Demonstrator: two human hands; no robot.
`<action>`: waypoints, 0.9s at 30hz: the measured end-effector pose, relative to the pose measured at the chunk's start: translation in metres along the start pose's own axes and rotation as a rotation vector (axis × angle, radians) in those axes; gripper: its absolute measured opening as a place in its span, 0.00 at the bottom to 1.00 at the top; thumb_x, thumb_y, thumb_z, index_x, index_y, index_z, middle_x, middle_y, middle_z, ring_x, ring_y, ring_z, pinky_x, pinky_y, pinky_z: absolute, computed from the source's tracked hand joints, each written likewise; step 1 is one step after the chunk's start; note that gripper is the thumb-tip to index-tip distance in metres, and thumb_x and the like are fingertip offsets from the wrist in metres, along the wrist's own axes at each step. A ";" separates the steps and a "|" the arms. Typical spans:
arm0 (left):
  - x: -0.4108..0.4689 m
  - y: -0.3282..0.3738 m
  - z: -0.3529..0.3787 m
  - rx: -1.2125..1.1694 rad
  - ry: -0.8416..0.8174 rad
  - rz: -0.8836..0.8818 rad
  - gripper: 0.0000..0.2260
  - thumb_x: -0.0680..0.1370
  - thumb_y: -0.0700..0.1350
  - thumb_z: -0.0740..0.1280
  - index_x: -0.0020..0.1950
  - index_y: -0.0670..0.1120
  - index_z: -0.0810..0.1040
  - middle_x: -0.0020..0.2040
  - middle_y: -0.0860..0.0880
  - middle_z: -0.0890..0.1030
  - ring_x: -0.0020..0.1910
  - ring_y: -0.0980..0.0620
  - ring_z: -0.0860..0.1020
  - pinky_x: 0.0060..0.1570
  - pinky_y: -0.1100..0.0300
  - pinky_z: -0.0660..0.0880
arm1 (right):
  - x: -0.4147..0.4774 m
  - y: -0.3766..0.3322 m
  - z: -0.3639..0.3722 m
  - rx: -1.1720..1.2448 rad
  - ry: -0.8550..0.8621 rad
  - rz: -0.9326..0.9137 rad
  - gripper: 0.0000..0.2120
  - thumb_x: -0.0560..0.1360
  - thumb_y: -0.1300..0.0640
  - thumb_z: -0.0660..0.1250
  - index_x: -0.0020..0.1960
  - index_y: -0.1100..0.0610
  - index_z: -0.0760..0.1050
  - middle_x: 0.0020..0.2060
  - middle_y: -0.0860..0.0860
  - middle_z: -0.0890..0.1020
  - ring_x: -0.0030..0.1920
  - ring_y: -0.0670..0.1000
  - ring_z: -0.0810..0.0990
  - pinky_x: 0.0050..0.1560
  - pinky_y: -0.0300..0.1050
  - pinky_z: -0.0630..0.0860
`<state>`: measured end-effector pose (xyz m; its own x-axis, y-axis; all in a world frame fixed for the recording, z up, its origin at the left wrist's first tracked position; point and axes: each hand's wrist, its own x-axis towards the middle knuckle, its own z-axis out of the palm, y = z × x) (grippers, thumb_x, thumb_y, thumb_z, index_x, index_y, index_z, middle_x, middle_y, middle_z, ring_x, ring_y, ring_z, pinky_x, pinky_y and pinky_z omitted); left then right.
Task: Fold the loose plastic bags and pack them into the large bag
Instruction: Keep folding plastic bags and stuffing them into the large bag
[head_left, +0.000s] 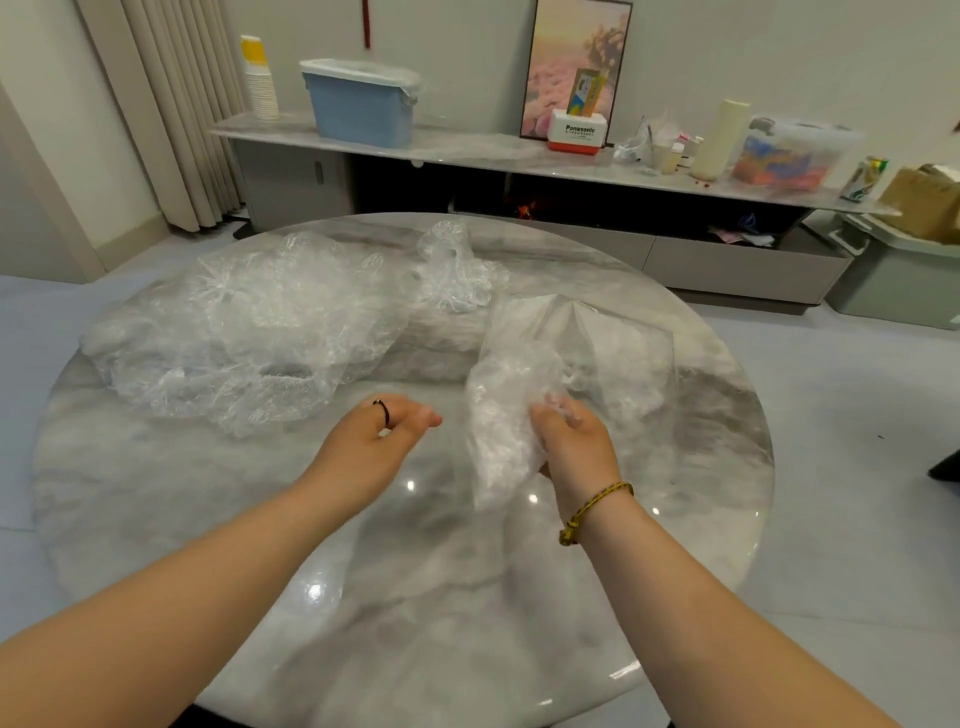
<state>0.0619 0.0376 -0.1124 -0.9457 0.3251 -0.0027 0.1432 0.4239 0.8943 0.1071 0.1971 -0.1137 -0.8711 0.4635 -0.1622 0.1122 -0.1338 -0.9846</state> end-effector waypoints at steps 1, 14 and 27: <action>0.004 0.002 0.006 0.070 0.012 0.046 0.09 0.79 0.47 0.60 0.46 0.51 0.79 0.55 0.55 0.72 0.57 0.57 0.70 0.50 0.69 0.65 | 0.007 -0.001 -0.007 -0.012 0.048 0.022 0.08 0.77 0.63 0.58 0.47 0.52 0.74 0.36 0.50 0.75 0.37 0.50 0.73 0.40 0.42 0.71; 0.036 -0.003 0.063 0.479 -0.190 0.010 0.22 0.80 0.42 0.57 0.74 0.47 0.59 0.75 0.53 0.52 0.66 0.50 0.69 0.64 0.62 0.64 | 0.041 0.008 -0.025 -0.608 -0.090 0.145 0.24 0.79 0.67 0.51 0.73 0.54 0.57 0.48 0.55 0.76 0.35 0.48 0.70 0.30 0.30 0.67; 0.037 -0.013 0.042 0.386 -0.242 0.080 0.25 0.79 0.37 0.58 0.74 0.51 0.58 0.73 0.57 0.58 0.57 0.58 0.73 0.51 0.77 0.59 | 0.107 -0.011 0.008 -0.476 0.193 0.158 0.13 0.79 0.67 0.51 0.62 0.62 0.62 0.51 0.55 0.65 0.42 0.52 0.67 0.30 0.38 0.58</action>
<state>0.0371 0.0797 -0.1431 -0.8382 0.5385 -0.0859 0.3549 0.6582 0.6640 0.0089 0.2415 -0.1197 -0.7275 0.6284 -0.2756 0.4784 0.1766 -0.8602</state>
